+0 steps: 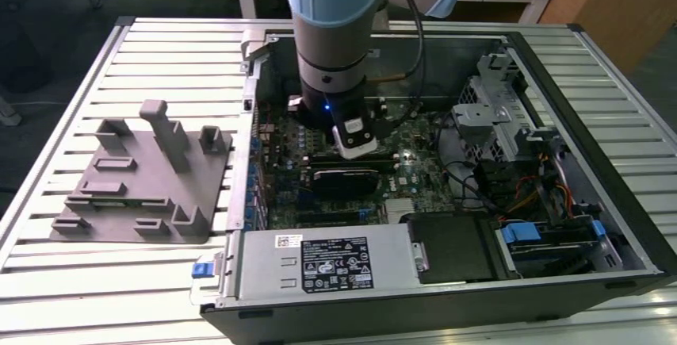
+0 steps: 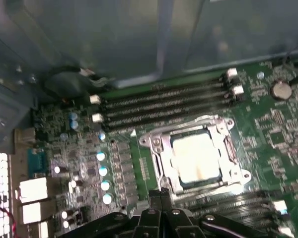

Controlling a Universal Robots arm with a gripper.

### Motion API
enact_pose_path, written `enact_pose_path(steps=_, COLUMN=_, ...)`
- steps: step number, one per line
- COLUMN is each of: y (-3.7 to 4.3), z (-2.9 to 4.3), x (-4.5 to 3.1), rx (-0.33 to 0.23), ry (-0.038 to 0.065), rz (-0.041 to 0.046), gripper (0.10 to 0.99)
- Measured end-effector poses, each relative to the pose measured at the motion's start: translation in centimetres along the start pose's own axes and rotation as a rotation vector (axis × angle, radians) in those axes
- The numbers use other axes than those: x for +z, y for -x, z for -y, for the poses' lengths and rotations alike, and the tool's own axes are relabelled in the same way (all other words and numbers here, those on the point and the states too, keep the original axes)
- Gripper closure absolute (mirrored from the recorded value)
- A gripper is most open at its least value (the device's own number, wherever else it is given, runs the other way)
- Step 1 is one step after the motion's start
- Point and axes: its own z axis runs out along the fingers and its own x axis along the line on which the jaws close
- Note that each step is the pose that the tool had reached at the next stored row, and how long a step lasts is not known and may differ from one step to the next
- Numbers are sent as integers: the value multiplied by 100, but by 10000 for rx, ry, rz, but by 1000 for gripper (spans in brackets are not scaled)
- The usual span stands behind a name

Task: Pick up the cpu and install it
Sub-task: 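Install the second cpu locking lever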

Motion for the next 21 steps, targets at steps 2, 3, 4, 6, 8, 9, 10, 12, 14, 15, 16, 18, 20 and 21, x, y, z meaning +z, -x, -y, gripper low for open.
enact_pose_path(steps=2, y=5, z=-4, x=1, rx=58, ry=-259, rz=74, gripper=980)
enact_pose_path(steps=3, y=16, z=-10, x=3, rx=82, ry=-303, rz=90, gripper=980)
enact_pose_path(steps=4, y=31, z=-18, x=4, rx=103, ry=-321, rz=100, gripper=980)
enact_pose_path(steps=6, y=76, z=-38, x=9, rx=133, ry=-329, rz=108, gripper=980)
enact_pose_path(steps=8, y=127, z=-63, x=16, rx=147, ry=-331, rz=113, gripper=980)
enact_pose_path(steps=9, y=150, z=-79, x=20, rx=152, ry=-334, rz=114, gripper=980)
enact_pose_path(steps=10, y=169, z=-96, x=25, rx=153, ry=-337, rz=116, gripper=980)
enact_pose_path(steps=12, y=201, z=-131, x=35, rx=155, ry=-350, rz=119, gripper=980)
enact_pose_path(steps=14, y=227, z=-166, x=44, rx=154, ry=-379, rz=125, gripper=980)
enact_pose_path(steps=15, y=234, z=-187, x=50, rx=154, ry=-402, rz=131, gripper=980)
enact_pose_path(steps=16, y=243, z=-207, x=56, rx=152, ry=-433, rz=137, gripper=980)
enact_pose_path(steps=18, y=261, z=-238, x=66, rx=149, ry=-516, rz=156, gripper=980)
enact_pose_path(steps=20, y=276, z=-271, x=76, rx=147, ry=-604, rz=177, gripper=980)
enact_pose_path(steps=21, y=282, z=-292, x=83, rx=144, ry=-634, rz=184, gripper=980)
